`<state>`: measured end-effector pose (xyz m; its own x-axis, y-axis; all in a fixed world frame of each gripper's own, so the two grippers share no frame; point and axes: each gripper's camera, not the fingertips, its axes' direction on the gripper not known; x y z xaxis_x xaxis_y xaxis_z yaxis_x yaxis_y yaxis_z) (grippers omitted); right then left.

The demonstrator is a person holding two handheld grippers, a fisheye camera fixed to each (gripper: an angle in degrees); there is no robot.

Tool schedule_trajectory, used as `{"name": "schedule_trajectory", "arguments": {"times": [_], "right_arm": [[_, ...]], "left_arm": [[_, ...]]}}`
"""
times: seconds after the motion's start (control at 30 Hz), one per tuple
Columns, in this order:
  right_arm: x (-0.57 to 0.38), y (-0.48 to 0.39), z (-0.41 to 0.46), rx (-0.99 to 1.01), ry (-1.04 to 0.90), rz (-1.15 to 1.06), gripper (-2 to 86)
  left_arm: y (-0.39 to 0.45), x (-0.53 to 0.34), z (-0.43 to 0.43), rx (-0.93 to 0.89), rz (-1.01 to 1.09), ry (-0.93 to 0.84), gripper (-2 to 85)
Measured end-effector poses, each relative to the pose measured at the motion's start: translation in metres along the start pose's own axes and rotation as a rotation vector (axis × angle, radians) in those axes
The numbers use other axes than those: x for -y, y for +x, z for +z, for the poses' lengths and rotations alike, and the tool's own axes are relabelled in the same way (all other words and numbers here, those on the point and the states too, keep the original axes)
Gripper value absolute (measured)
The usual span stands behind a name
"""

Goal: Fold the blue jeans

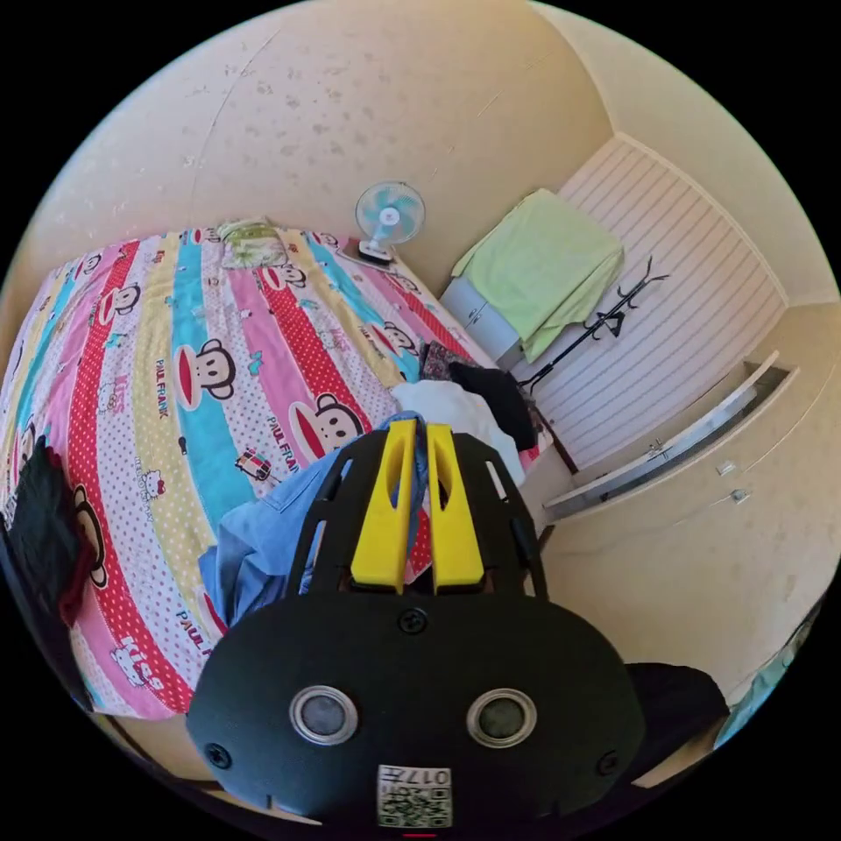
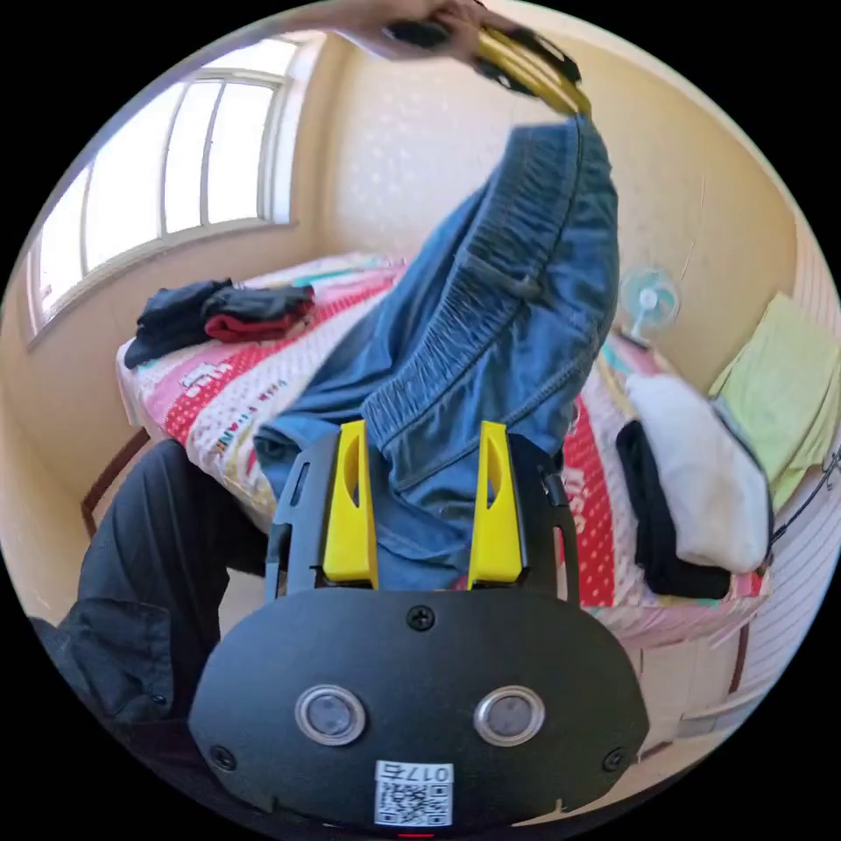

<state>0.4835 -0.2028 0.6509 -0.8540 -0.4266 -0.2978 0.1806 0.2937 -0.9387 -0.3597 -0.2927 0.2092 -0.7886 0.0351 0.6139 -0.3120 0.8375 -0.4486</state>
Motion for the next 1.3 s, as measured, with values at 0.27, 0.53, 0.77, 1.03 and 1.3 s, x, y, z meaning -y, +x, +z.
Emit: {"name": "schedule_trajectory", "arguments": {"times": [0.27, 0.53, 0.77, 1.03, 1.3], "right_arm": [[0.010, 0.085, 0.009, 0.283, -0.029, 0.211, 16.5], [0.082, 0.066, 0.058, 0.169, -0.215, -0.059, 14.9], [0.088, 0.167, -0.006, 0.319, 0.008, 0.168, 3.2], [-0.021, 0.308, -0.026, 0.269, 0.134, 0.992, 2.2], [-0.030, 0.311, -0.029, 0.209, 0.098, 1.010, 2.5]], "left_arm": [[-0.154, -0.044, 0.082, -0.013, -0.219, -0.070, 7.3], [-0.208, -0.031, 0.151, 0.014, -0.253, -0.189, 7.9], [-0.191, 0.023, 0.207, 0.041, -0.060, -0.258, 8.0], [-0.181, 0.059, 0.273, 0.119, 0.105, -0.320, 9.7], [-0.215, 0.081, 0.290, 0.218, 0.085, -0.305, 10.0]]}}
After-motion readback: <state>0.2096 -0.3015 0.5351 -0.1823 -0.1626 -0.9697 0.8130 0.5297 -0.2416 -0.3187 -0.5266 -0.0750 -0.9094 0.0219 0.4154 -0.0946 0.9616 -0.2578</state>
